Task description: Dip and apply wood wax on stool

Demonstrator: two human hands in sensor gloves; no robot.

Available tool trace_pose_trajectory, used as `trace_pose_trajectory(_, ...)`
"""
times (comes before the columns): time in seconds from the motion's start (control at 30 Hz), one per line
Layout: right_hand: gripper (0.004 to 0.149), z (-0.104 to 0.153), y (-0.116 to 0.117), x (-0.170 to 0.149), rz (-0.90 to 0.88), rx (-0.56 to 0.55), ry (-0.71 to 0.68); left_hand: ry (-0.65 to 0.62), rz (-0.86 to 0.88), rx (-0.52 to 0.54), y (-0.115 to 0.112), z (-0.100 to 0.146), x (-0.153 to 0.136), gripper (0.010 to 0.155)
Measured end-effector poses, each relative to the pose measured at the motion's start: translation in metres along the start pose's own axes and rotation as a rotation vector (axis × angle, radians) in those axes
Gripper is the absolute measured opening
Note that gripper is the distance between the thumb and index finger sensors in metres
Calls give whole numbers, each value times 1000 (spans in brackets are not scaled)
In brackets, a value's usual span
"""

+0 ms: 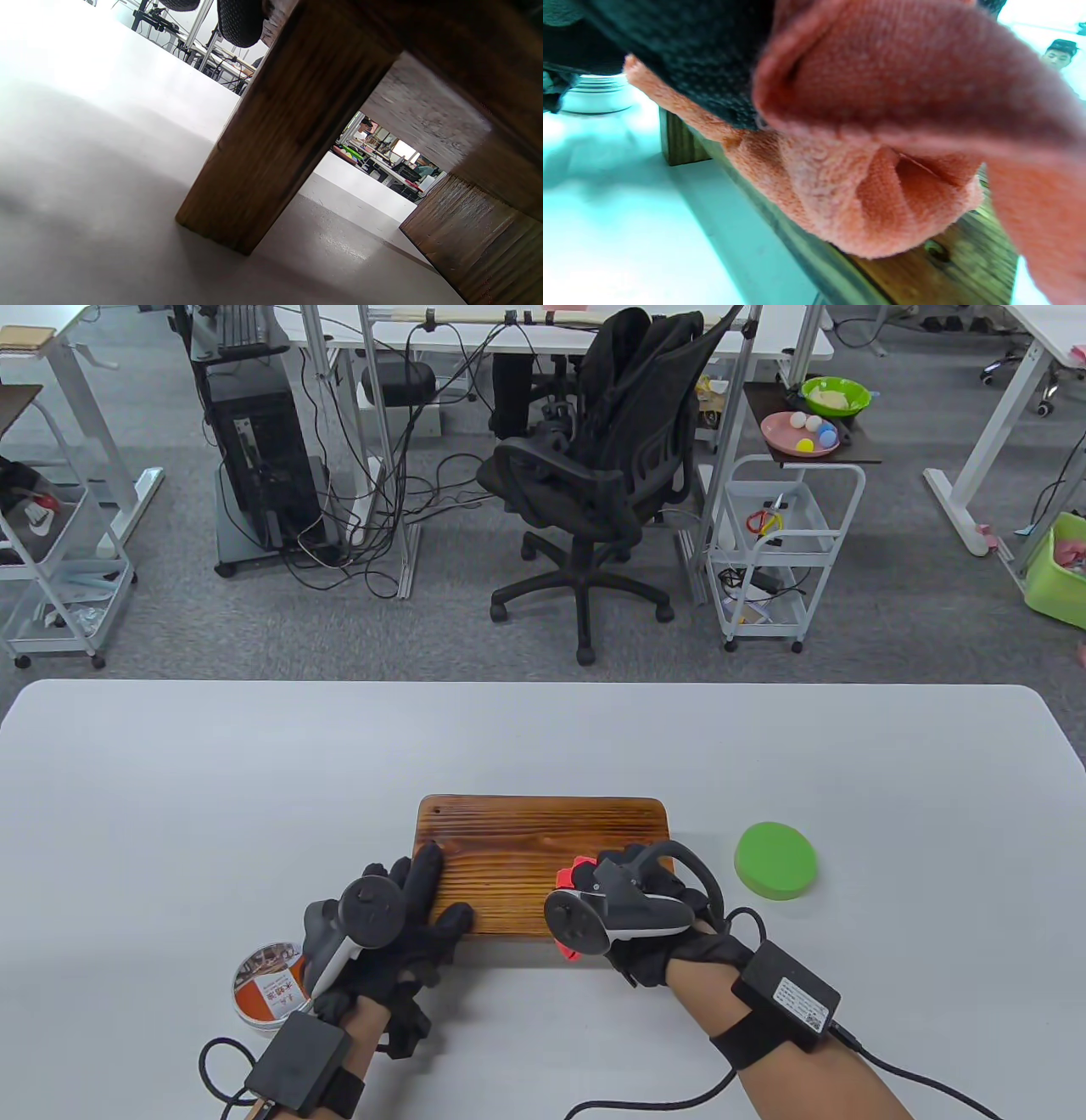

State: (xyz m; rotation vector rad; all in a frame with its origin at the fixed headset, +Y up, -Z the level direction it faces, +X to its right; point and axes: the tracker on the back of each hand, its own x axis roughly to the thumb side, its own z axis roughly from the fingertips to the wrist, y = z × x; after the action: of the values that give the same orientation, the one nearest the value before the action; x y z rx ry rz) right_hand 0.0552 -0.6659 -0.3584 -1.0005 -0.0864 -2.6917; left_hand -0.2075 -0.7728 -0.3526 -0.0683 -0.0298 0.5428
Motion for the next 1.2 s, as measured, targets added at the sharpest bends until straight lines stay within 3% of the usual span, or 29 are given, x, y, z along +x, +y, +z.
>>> trace_pose_trajectory(0.1,68,-6,0,-19,-35,-7,94,-2,-1,1,0,0,0,95)
trace_pose_trajectory(0.2,68,-15,7,-40,62,15,215,-2,0,1,0,0,0,95)
trace_pose_trajectory(0.27,68,-19,9,-49,-36,17,248,-2,0,0,0,0,0,95)
trace_pose_trajectory(0.43,68,-18,3,-15,51,18,124,-3,-4,0,0,0,0,95)
trace_pose_trajectory(0.67,68,-11,-6,22,5,-26,-86,-4,-1,-2,0,0,0,95)
trace_pose_trajectory(0.97,67,-34,0,-24,-33,-25,144,-6,-1,-4,0,0,0,95)
trace_pose_trajectory(1.2,67,-32,-10,21,20,-13,-51,-6,1,-6,0,0,-1,95)
